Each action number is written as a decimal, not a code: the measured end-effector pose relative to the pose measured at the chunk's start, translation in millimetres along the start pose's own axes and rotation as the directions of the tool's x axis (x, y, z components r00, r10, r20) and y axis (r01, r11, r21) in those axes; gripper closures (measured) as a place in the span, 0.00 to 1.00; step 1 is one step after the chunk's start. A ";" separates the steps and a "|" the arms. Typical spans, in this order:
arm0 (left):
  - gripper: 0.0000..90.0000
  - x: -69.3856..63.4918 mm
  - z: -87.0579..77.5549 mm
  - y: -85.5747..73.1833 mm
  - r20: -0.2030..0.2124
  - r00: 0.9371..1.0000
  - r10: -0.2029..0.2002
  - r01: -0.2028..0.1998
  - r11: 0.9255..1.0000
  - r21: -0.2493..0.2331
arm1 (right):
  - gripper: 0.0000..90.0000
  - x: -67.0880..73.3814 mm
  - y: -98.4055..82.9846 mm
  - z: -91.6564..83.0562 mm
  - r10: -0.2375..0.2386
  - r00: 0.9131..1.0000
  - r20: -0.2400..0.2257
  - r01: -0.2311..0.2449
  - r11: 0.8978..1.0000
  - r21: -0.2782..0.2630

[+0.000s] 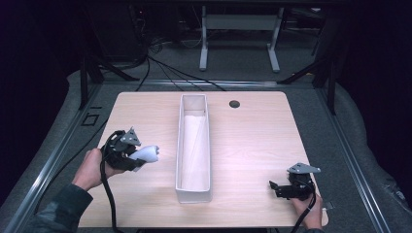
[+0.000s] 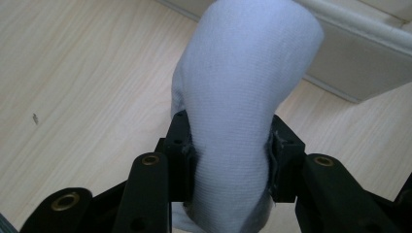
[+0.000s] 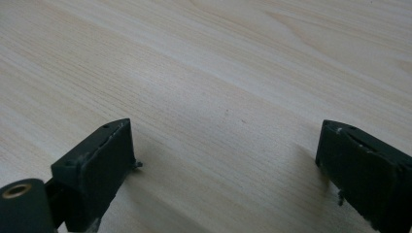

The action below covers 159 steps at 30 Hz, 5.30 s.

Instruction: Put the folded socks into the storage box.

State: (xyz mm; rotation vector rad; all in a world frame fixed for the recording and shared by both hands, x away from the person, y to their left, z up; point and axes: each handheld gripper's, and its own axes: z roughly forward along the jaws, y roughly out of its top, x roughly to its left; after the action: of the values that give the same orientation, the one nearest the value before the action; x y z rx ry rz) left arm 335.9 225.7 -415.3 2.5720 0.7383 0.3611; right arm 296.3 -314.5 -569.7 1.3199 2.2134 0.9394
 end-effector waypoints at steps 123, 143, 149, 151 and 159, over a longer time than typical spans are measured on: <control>0.67 -40.2 96.9 123.3 0.228 0.931 0.284 -0.306 0.950 0.068 | 0.07 0.0 0.0 0.0 0.000 1.000 0.001 0.000 1.000 0.000; 0.63 -47.9 124.3 114.7 0.255 0.917 0.307 -0.347 0.929 0.132 | 0.08 0.3 -0.3 0.7 0.000 1.000 0.004 0.000 1.000 -0.011; 0.52 -48.4 122.1 115.9 0.253 0.921 0.298 -0.339 0.931 0.137 | 0.08 0.4 -0.3 0.7 0.001 1.000 0.003 -0.001 1.000 -0.011; 0.44 -48.4 121.6 116.6 0.247 0.922 0.300 -0.338 0.932 0.133 | 0.08 0.4 -0.3 0.7 0.001 1.000 0.003 -0.001 1.000 -0.011; 0.45 -51.0 118.3 119.8 0.244 0.919 0.309 -0.347 0.928 0.133 | 0.08 0.5 -0.3 0.6 -0.001 1.000 0.004 0.001 1.000 -0.011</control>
State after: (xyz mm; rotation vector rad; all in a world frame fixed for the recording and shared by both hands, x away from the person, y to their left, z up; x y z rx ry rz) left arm 389.0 66.3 -467.5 2.8458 0.2637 0.1123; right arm 296.3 -314.0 -570.4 1.3149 2.2026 0.9461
